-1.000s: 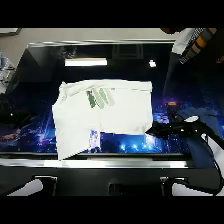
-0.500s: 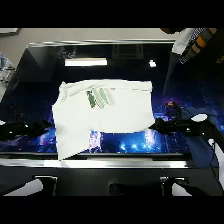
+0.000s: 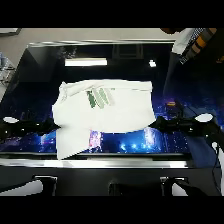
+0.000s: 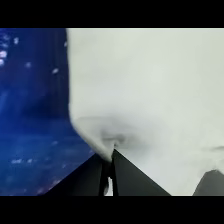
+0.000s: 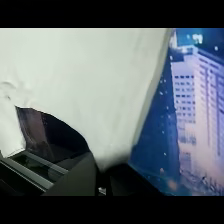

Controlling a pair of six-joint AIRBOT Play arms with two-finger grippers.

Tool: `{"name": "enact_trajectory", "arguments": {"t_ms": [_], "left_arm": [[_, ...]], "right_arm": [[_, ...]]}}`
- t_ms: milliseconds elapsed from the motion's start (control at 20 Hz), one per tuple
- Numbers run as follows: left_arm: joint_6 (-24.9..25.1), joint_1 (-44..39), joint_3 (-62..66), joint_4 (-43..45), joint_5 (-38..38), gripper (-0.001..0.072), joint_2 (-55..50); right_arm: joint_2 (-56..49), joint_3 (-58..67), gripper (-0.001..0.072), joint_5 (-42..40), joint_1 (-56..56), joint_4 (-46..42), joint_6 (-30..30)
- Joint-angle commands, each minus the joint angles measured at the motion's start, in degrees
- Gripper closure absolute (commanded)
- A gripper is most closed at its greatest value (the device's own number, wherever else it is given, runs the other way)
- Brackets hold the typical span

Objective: Fold the clothes and pants, and hang the long-sleeved shirts on hangers.

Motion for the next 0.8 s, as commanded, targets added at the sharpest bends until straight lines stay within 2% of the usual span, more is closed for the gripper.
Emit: {"name": "enact_trajectory", "arguments": {"t_ms": [0, 100, 150, 300, 350, 450, 500, 650, 750], "left_arm": [[-0.44, -1.49, 3.48, -1.95, -1.20, 0.0693, 0.74], [-1.27, -3.13, 8.04, -1.97, -2.27, 0.0694, 2.58], [-2.16, -3.91, 10.75, -1.95, -2.38, 0.0694, 3.89], [-5.29, -4.55, 21.88, -1.86, -2.34, 0.0695, 9.49], [-6.78, -4.37, 26.10, -0.96, -2.27, 0.0695, 11.52], [-11.65, -4.33, 35.26, 4.42, -2.27, 0.0694, 16.06], [-14.34, -4.33, 39.65, 7.54, -2.27, 0.0694, 18.60], [-21.62, -4.31, 48.81, 15.78, -2.32, 0.0694, 26.64], [-26.18, -4.31, 51.54, 20.90, -2.29, 0.0694, 32.33]], "right_arm": [[2.86, 0.48, 0.0688, -1.36, 1.92, 4.35, -2.38], [3.58, 3.93, 0.0689, -4.81, 6.97, 2.38, -1.31], [3.58, 7.21, 0.0689, -7.48, 9.84, -0.46, 1.03], [3.58, 21.77, 0.0689, -15.96, 16.22, -13.49, 11.61], [3.58, 28.24, 0.0689, -17.25, 17.38, -19.54, 16.76], [3.61, 41.24, 0.0689, -15.12, 18.25, -28.52, 23.56], [3.69, 47.21, 0.0689, -12.59, 18.25, -30.73, 24.92], [6.80, 61.26, 0.0689, -6.25, 18.25, -33.05, 25.99], [11.17, 65.79, 0.0689, -4.72, 18.25, -33.00, 26.86]]}}
